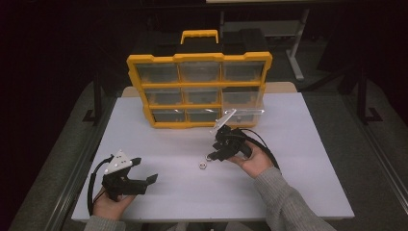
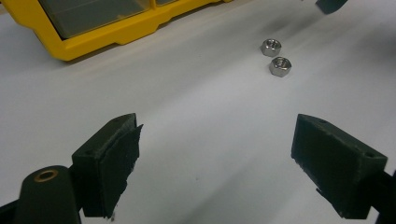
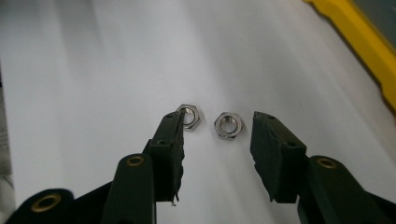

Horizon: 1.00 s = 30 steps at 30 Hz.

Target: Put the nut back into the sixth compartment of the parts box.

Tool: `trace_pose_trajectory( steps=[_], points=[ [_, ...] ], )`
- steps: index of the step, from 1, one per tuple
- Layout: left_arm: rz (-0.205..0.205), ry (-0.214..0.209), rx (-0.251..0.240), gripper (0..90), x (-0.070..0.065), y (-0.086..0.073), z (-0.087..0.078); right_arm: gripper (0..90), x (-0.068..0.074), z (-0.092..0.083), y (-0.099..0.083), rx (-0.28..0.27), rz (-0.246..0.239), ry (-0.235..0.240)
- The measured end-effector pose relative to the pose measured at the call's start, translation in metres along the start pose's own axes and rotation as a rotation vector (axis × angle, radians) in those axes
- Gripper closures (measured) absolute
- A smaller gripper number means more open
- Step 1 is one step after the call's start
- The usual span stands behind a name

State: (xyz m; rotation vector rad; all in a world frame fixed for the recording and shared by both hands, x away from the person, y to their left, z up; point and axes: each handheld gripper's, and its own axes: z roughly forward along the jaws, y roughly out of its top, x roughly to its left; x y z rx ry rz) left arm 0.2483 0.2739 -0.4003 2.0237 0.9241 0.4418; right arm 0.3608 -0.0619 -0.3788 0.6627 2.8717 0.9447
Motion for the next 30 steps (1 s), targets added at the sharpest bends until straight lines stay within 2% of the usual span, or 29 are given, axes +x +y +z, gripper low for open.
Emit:
trace_pose_trajectory(
  steps=[1,4,6,8,12,19,30],
  points=[
    [0.001,0.0,-0.002,14.9,0.0,0.0,0.0,52.7,-0.002,0.008,-0.003,0.01,0.011,0.008],
    [0.002,-0.001,-0.001,14.8,0.0,0.0,0.0,52.5,-0.001,0.013,-0.004,0.02,0.022,-0.001],
    [0.003,-0.001,0.0,14.9,0.0,0.0,0.0,51.9,-0.003,0.024,-0.008,0.025,0.004,-0.013],
    [0.002,-0.002,-0.001,14.9,0.0,0.0,0.0,51.9,-0.004,0.027,-0.008,0.029,-0.001,-0.017],
    [0.006,-0.003,0.003,14.9,0.0,0.0,0.001,51.4,-0.006,0.04,-0.01,0.034,0.011,-0.005],
    [-0.004,-0.001,-0.003,14.8,0.0,-0.001,0.0,53.2,-0.01,0.052,-0.01,0.039,-0.006,-0.016],
    [-0.002,0.001,-0.003,14.9,0.001,-0.001,0.0,65.7,-0.007,0.059,-0.009,0.059,-0.055,-0.049]
  ],
)
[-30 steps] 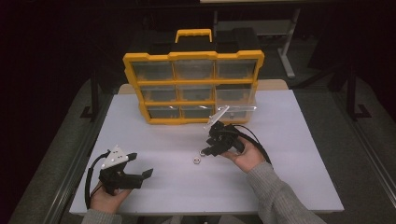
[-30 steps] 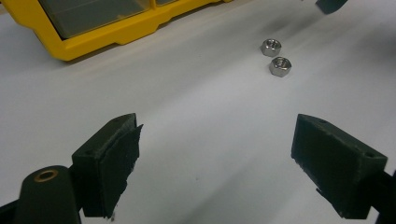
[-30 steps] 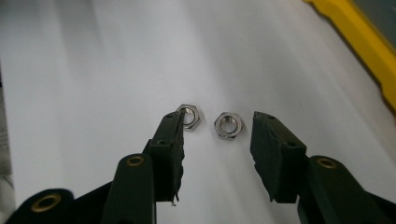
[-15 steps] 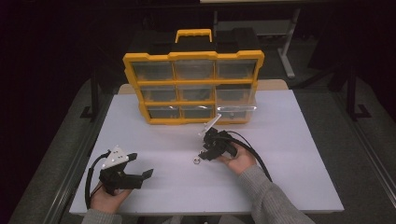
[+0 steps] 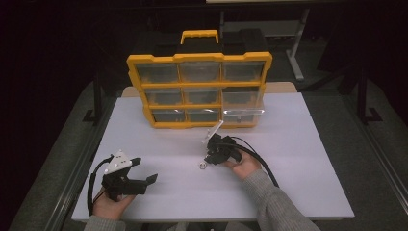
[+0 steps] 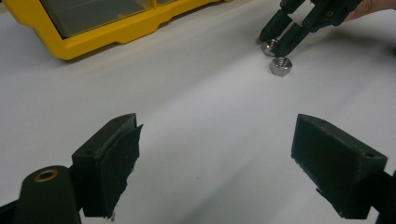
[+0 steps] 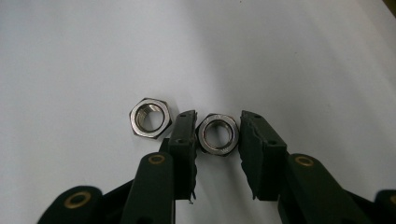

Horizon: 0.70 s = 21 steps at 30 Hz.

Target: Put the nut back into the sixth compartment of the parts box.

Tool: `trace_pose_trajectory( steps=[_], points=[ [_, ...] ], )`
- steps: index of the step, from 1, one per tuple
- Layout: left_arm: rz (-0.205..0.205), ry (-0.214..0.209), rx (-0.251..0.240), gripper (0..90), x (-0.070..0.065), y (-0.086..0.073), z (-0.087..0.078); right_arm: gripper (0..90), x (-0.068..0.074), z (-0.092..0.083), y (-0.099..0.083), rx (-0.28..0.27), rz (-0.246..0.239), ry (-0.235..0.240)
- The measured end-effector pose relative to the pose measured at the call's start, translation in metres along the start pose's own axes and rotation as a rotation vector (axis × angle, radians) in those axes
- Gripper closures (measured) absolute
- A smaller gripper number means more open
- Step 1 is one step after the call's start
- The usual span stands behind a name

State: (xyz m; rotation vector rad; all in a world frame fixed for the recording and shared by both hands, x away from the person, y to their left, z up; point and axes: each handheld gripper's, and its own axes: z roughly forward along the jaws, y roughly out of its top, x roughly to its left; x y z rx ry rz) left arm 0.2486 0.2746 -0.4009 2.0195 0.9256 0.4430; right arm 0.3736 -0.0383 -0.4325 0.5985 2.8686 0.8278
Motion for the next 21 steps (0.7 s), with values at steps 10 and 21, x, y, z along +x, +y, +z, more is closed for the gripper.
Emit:
trace_pose_trajectory(
  steps=[10,21],
  points=[
    [-0.001,0.0,0.001,14.9,-0.0002,0.0001,0.0,69.0,0.0003,-0.0001,-0.0005,0.0,0.009,-0.008],
    [0.002,-0.001,0.001,14.9,-0.0001,0.0001,0.0001,69.1,-0.0028,-0.0012,-0.0002,0.002,0.025,0.018]
  ],
)
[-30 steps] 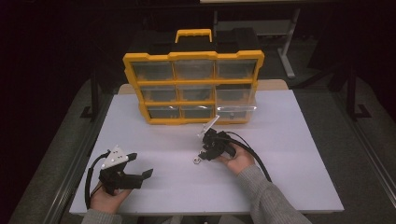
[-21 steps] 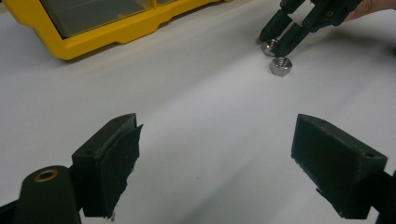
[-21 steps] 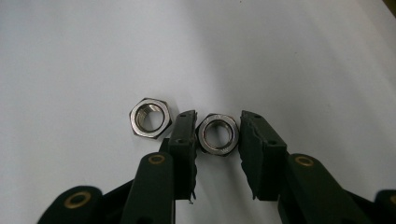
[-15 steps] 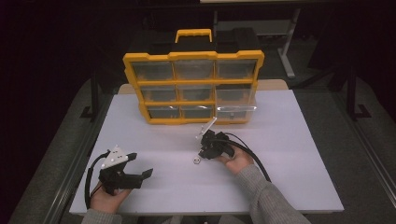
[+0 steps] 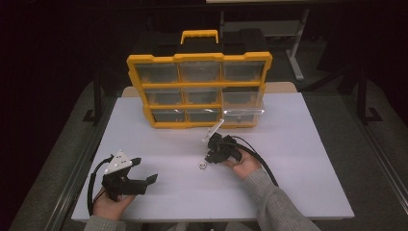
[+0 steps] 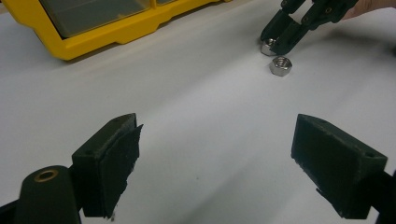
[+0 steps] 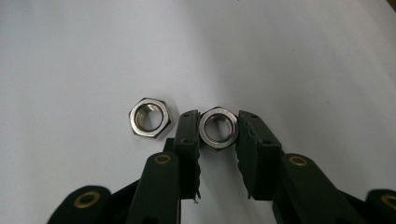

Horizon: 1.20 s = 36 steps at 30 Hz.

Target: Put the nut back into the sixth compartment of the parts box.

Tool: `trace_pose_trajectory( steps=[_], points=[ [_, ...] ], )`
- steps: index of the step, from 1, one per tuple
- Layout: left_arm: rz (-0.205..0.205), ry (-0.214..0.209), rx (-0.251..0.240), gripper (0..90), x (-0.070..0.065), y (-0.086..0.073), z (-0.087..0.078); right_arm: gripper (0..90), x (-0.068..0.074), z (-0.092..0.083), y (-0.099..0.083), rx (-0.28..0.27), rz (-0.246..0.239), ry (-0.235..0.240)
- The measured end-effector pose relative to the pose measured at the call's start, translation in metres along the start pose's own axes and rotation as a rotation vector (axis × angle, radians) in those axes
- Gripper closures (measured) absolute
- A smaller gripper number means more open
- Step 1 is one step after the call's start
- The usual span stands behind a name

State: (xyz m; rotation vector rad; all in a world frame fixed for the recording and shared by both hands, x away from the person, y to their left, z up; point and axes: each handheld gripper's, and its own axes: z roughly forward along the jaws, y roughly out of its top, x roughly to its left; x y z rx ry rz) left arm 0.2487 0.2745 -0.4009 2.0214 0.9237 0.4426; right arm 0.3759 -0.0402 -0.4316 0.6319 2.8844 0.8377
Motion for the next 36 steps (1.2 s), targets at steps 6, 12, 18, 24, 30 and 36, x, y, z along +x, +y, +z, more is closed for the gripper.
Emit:
trace_pose_trajectory(
  steps=[6,12,18,24,30,36],
  points=[
    [0.0,-0.001,0.002,14.9,0.0,0.0,0.0,69.1,0.0,-0.005,-0.001,-0.002,0.006,0.02],
    [0.002,0.0,0.002,14.9,-0.001,0.0,0.0,69.1,0.004,-0.018,0.003,-0.011,-0.005,0.042],
    [0.008,-0.001,0.008,14.9,0.0,0.0,0.0,69.1,0.006,-0.038,0.008,-0.047,0.006,0.094],
    [0.008,-0.001,0.012,14.9,0.0,0.0,0.0,69.1,0.008,-0.054,0.015,-0.067,0.006,0.114],
    [0.006,-0.001,0.014,14.9,-0.001,0.001,0.0,69.1,0.011,-0.077,0.027,-0.092,-0.019,0.116],
    [0.016,-0.003,0.014,14.9,0.0,0.001,0.0,69.1,0.009,-0.107,0.039,-0.128,-0.031,0.112]
  ],
)
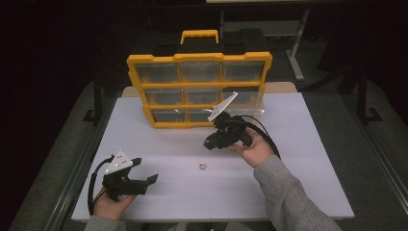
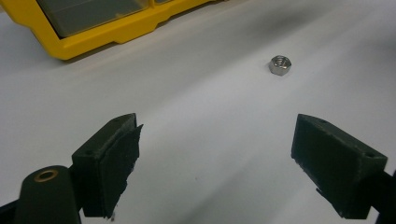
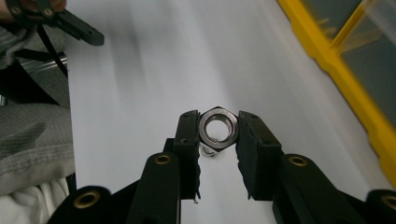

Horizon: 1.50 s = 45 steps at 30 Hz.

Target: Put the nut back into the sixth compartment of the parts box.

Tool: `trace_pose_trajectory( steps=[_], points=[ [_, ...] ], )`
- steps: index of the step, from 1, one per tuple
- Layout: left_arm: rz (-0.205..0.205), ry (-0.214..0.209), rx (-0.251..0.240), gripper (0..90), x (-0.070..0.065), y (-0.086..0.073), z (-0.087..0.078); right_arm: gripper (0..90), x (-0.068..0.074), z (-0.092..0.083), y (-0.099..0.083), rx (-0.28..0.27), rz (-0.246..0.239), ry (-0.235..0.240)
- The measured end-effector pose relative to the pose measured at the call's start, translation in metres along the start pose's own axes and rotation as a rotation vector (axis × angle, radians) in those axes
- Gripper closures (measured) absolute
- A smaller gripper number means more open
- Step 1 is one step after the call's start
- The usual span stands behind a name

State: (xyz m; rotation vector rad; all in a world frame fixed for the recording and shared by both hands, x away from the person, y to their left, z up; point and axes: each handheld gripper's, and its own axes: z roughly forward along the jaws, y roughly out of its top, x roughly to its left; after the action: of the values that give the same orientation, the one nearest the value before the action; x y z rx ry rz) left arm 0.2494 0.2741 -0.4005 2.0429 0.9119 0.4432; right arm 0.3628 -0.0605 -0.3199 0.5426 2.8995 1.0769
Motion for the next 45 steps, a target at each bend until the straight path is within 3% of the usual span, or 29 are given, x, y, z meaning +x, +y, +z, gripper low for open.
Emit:
trace_pose_trajectory(
  steps=[10,27,38,45],
  points=[
    [-0.007,0.0,-0.006,14.9,0.0,0.0,0.0,69.1,-0.002,-0.032,0.017,-0.013,-0.018,-0.041],
    [-0.018,0.002,-0.012,14.8,0.0,0.0,0.0,69.1,-0.018,-0.077,0.035,-0.05,0.016,-0.082],
    [-0.015,0.001,-0.011,14.9,0.0,0.0,0.0,69.1,-0.03,-0.107,0.039,-0.084,0.076,-0.117],
    [-0.016,0.001,-0.01,14.9,0.0,0.0,0.0,69.1,-0.042,-0.123,0.038,-0.083,0.111,-0.17]
  ],
)
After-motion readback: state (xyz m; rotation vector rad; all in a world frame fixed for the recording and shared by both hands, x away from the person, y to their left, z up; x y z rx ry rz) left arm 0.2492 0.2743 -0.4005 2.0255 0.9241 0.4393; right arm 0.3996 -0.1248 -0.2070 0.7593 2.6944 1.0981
